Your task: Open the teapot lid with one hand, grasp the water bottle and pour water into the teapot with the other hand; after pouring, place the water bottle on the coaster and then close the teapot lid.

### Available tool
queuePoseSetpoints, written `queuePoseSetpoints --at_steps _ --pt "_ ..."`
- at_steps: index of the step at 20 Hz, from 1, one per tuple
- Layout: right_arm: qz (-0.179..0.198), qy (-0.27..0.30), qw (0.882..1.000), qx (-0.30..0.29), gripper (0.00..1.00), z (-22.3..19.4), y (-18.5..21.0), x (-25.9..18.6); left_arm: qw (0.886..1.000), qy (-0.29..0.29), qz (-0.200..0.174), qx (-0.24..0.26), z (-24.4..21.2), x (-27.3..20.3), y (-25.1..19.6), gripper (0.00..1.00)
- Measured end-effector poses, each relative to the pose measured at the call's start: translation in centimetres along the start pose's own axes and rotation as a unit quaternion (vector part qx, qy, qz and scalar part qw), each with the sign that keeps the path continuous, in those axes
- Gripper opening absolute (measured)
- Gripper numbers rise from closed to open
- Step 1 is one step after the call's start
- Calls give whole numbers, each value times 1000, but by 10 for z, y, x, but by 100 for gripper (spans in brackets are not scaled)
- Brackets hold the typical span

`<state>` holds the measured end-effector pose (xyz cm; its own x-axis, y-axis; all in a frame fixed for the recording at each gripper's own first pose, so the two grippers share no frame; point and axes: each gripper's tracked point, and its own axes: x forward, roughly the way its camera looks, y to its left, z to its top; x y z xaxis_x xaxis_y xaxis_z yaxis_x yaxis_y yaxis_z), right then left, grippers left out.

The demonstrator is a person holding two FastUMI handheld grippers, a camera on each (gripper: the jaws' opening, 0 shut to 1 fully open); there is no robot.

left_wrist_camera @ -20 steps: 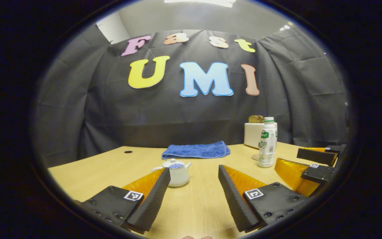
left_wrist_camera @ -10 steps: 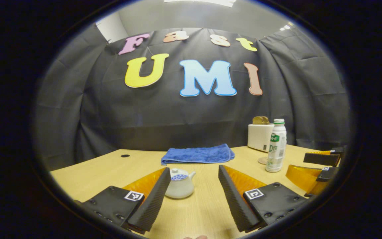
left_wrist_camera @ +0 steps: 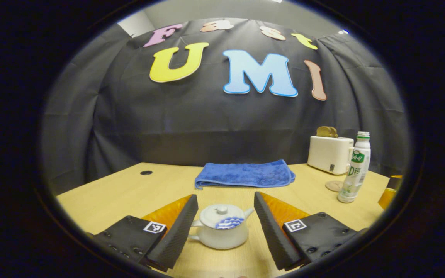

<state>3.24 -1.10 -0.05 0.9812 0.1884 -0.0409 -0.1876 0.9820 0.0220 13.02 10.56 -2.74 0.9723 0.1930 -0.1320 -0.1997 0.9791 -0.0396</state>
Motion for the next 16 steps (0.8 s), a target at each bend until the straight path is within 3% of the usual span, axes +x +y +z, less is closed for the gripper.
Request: queuePoseSetpoints --at_steps 4,7,9,14,16 --pt "0 2 1000 3 99 0 -1 1 1000 -5 -2 8 1 12 1 99" --pt "1 3 1000 4 99 -1 0 1 1000 10 -4 22 -3 18 0 77" --pt "2 2 1000 6 99 0 0 0 999 22 -5 27 -6 20 -1 56" --pt "1 -6 1000 5 99 4 -2 -2 999 22 3 47 -5 22 2 23" --pt "1 -7 1000 11 99 4 -4 -1 999 18 -1 39 -3 19 4 20"
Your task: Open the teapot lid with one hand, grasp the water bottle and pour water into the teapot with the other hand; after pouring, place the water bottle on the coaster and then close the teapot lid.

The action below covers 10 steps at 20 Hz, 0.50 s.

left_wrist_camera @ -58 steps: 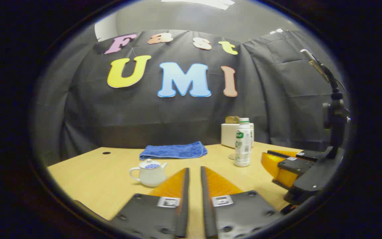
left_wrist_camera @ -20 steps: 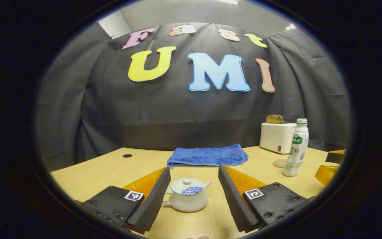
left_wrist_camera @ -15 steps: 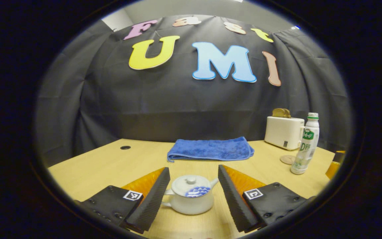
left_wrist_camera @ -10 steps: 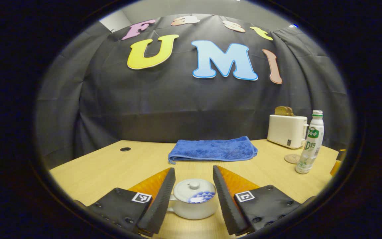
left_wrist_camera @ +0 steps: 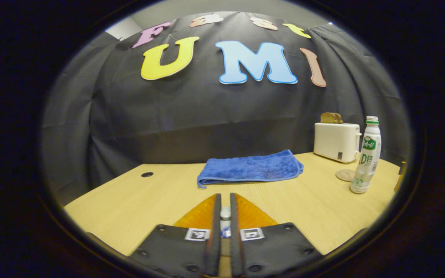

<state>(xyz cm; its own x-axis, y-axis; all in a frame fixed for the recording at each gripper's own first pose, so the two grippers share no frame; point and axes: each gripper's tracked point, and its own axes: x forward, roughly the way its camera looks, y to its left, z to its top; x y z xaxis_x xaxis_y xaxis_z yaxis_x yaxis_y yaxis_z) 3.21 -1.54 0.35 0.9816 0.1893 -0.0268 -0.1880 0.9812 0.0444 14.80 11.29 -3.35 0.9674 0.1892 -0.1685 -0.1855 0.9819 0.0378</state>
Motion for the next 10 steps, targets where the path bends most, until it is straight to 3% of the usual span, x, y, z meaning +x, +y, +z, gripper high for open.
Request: queuePoseSetpoints --at_steps 2,3,6,10 --pt "-3 -1 1000 3 99 1 -4 1 1000 -10 -1 -13 3 0 3 12" --pt "-5 -1 1000 3 99 0 -6 1 1000 -11 -5 -24 4 1 3 17" --pt "-6 -2 1000 3 99 3 -7 2 999 -18 -10 -26 9 -5 3 12" --pt "-15 -17 999 -26 99 16 -15 9 998 -48 -23 -39 28 -17 -1 17"
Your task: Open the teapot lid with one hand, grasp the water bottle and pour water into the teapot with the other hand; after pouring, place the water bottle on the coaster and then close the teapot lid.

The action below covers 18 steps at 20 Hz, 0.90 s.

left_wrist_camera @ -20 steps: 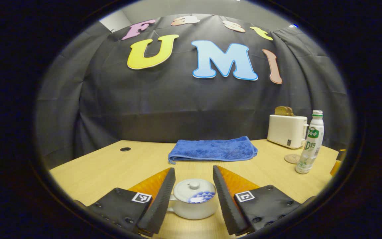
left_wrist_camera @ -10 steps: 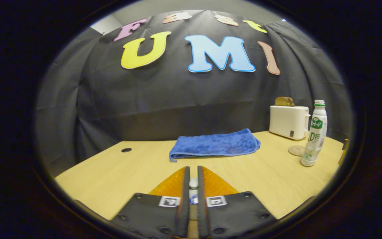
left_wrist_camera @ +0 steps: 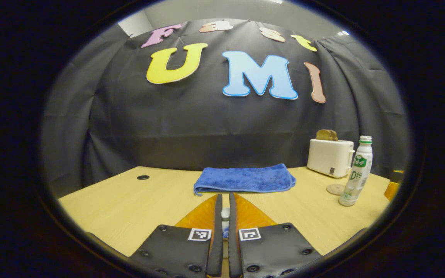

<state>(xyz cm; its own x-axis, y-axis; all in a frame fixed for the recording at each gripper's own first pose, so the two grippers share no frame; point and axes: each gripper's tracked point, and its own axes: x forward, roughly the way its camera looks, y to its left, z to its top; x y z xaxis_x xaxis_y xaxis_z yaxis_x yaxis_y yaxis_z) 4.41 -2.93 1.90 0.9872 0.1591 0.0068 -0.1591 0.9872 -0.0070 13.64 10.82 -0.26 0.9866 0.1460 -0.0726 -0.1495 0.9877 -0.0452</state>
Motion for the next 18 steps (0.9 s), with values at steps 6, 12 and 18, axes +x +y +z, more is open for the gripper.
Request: queuePoseSetpoints --at_steps 6,12,18 --pt "-29 0 1000 -2 99 6 -30 43 998 -56 -21 -8 33 -26 -10 16" --pt "-45 29 998 -21 99 -13 -46 89 996 -82 -36 -3 46 -37 -20 16" --pt "-56 50 997 -22 100 -24 -56 126 996 -89 -29 -2 51 -39 -14 12"
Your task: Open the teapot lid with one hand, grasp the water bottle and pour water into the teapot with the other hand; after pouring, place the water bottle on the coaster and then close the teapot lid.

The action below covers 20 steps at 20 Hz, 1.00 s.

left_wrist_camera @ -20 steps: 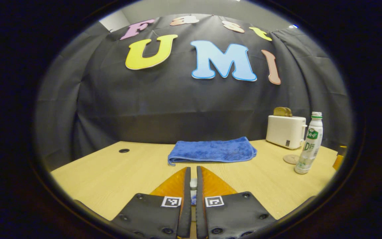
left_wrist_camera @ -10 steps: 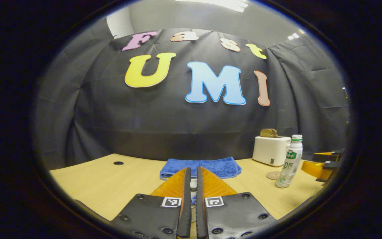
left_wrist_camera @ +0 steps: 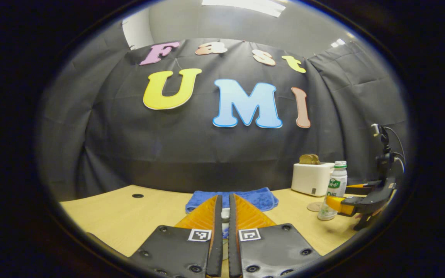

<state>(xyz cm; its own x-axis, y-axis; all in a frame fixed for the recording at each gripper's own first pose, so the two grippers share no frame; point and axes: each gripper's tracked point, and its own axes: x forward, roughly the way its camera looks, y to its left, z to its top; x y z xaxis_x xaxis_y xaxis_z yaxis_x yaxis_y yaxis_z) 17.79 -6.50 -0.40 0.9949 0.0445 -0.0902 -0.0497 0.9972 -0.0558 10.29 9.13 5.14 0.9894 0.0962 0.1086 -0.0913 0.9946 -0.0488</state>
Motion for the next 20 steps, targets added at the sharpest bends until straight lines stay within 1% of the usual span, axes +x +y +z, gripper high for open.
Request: queuePoseSetpoints --at_steps 2,3,4,5,6,7,9,10,11,12,14,16,17,18,20 --pt "-1 3 1000 10 99 -1 -1 9 1000 -4 -1 -3 3 -3 -1 12" --pt "2 -1 1000 10 99 2 -1 12 1000 -2 0 -1 3 -6 -2 16" --pt "3 -10 1000 8 99 5 -1 16 1000 6 -3 2 1 -12 -3 12" --pt "9 -14 1000 3 97 8 1 19 1000 11 -7 5 1 -21 -4 12" --pt "5 -13 1000 2 89 4 0 22 1000 15 -8 3 3 -34 -3 12" --pt "8 -14 1000 3 75 4 0 22 1000 17 -13 -3 7 -49 -3 16" --pt "15 -13 1000 -1 74 7 2 19 1000 9 -19 -12 21 -82 -1 16" --pt "19 -13 1000 -6 71 9 5 15 1000 3 -21 -10 29 -100 1 16" --pt "25 -20 999 -13 71 16 10 10 1000 -2 -24 -7 35 -118 2 12" --pt "29 -30 999 -25 71 25 15 4 1000 -6 -31 -4 39 -134 -1 16" --pt "38 -42 996 -69 71 37 32 -10 999 -8 -41 -2 39 -164 -6 16" --pt "57 -43 991 -112 71 43 55 -21 999 -8 -42 -3 35 -185 -7 17" --pt "67 -38 988 -134 71 44 69 -24 999 -4 -49 -11 31 -193 -11 12" --pt "75 -35 984 -158 71 44 80 -26 998 1 -55 -17 23 -200 -15 12" --pt "85 -31 973 -213 71 43 102 -26 998 14 -48 -26 9 -211 -6 12"
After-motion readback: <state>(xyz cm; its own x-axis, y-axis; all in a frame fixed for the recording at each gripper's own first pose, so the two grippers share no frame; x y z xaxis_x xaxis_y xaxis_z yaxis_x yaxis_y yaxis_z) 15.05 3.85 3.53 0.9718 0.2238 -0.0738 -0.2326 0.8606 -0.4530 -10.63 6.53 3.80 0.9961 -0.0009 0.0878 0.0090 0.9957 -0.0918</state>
